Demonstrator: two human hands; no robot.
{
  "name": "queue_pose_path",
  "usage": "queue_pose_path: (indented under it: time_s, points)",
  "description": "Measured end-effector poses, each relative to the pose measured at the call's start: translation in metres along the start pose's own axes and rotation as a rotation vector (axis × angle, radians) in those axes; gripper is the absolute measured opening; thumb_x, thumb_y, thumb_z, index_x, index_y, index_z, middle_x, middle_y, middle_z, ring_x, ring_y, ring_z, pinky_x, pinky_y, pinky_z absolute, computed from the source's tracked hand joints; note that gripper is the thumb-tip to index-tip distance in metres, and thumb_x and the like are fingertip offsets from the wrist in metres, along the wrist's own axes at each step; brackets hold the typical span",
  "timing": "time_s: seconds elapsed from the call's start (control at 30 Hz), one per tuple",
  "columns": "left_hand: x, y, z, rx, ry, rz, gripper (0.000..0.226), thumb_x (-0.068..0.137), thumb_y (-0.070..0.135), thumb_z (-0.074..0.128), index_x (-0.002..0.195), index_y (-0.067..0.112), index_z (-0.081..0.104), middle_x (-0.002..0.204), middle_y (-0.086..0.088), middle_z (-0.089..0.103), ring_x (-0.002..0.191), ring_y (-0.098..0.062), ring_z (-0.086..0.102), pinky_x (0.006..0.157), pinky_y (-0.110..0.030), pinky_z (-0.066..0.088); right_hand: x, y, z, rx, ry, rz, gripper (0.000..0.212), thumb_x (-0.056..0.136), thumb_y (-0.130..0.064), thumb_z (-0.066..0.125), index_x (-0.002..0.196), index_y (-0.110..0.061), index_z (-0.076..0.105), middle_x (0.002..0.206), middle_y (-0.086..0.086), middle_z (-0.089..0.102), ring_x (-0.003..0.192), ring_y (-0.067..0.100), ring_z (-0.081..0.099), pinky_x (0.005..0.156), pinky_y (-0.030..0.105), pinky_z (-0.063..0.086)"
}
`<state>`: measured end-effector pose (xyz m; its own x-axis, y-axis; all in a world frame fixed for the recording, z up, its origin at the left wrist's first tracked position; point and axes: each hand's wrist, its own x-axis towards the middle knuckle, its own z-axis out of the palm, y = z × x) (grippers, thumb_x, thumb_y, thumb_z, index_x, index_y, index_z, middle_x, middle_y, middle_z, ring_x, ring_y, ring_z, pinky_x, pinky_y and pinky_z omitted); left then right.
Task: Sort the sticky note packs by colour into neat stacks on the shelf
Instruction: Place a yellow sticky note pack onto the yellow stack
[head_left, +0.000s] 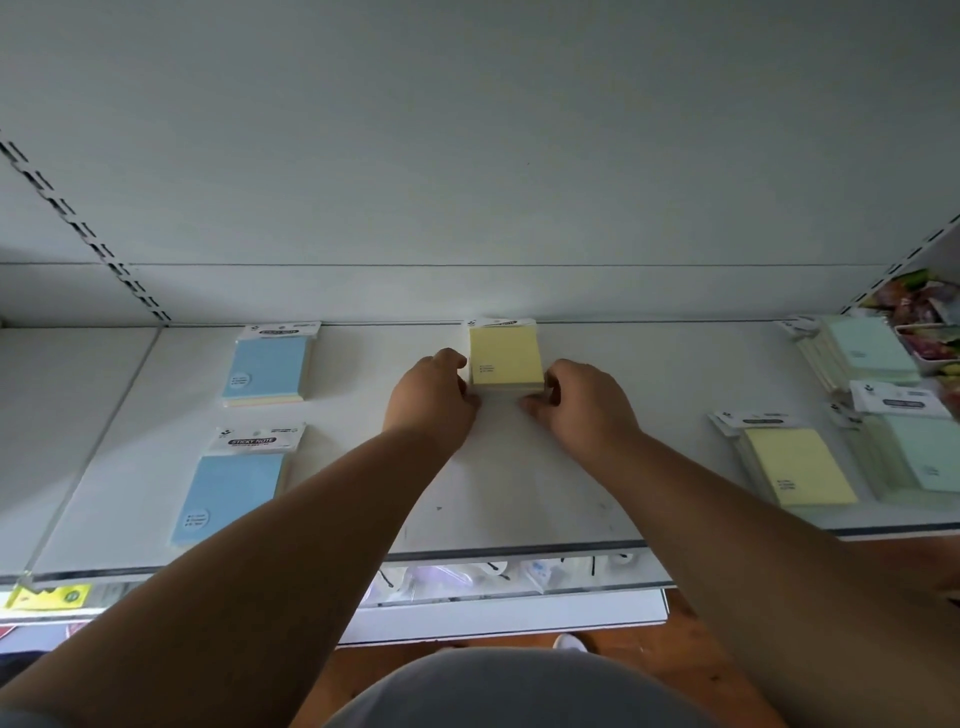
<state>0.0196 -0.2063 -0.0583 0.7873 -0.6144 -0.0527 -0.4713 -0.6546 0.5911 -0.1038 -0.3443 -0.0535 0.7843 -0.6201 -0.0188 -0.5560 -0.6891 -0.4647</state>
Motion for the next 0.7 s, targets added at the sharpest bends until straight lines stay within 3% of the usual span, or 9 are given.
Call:
queue_pose_path:
  time_s: [0.2, 0.3, 0.5, 0.7]
  points:
    - [0.004, 0.003, 0.0, 0.067, -0.02, 0.008, 0.028, 0.081, 0.021, 0.06, 0.11, 0.019, 0.06, 0.097, 0.001, 0.065, 0.081, -0.018, 0.05, 0.065, -0.026, 0.037, 0.005, -0.002, -0.003, -0.049, -0.038, 0.002, 0.027, 0.083, -0.038, 0.069, 0.085, -0.011, 0.062, 0.09, 0.009, 0.065, 0.086, 0.028, 0.059, 0.067, 0.031, 0.043]
    - [0.006, 0.004, -0.001, 0.064, -0.025, 0.003, 0.027, 0.081, 0.02, 0.06, 0.109, 0.018, 0.06, 0.097, 0.001, 0.065, 0.083, -0.02, 0.054, 0.065, -0.027, 0.038, 0.007, -0.002, -0.004, -0.027, -0.03, 0.002, 0.028, 0.082, -0.038, 0.07, 0.087, -0.011, 0.064, 0.09, 0.008, 0.067, 0.086, 0.027, 0.06, 0.067, 0.03, 0.042]
    - [-0.003, 0.003, -0.004, 0.034, -0.005, 0.012, 0.046, 0.082, 0.036, 0.062, 0.125, 0.02, 0.056, 0.106, 0.003, 0.065, 0.097, -0.02, 0.061, 0.077, -0.029, 0.048, 0.0, 0.0, -0.007, -0.068, 0.012, -0.078, 0.033, 0.084, -0.046, 0.064, 0.086, -0.013, 0.058, 0.082, 0.0, 0.053, 0.073, 0.021, 0.053, 0.061, 0.029, 0.037]
    - [-0.003, 0.006, -0.006, 0.191, 0.018, 0.097, 0.017, 0.094, 0.03, 0.049, 0.096, 0.017, 0.06, 0.088, -0.002, 0.058, 0.078, -0.023, 0.052, 0.063, -0.029, 0.035, -0.002, 0.002, -0.01, -0.198, 0.027, -0.213, 0.034, 0.097, -0.034, 0.049, 0.082, -0.007, 0.061, 0.077, 0.006, 0.051, 0.075, 0.03, 0.056, 0.059, 0.032, 0.036]
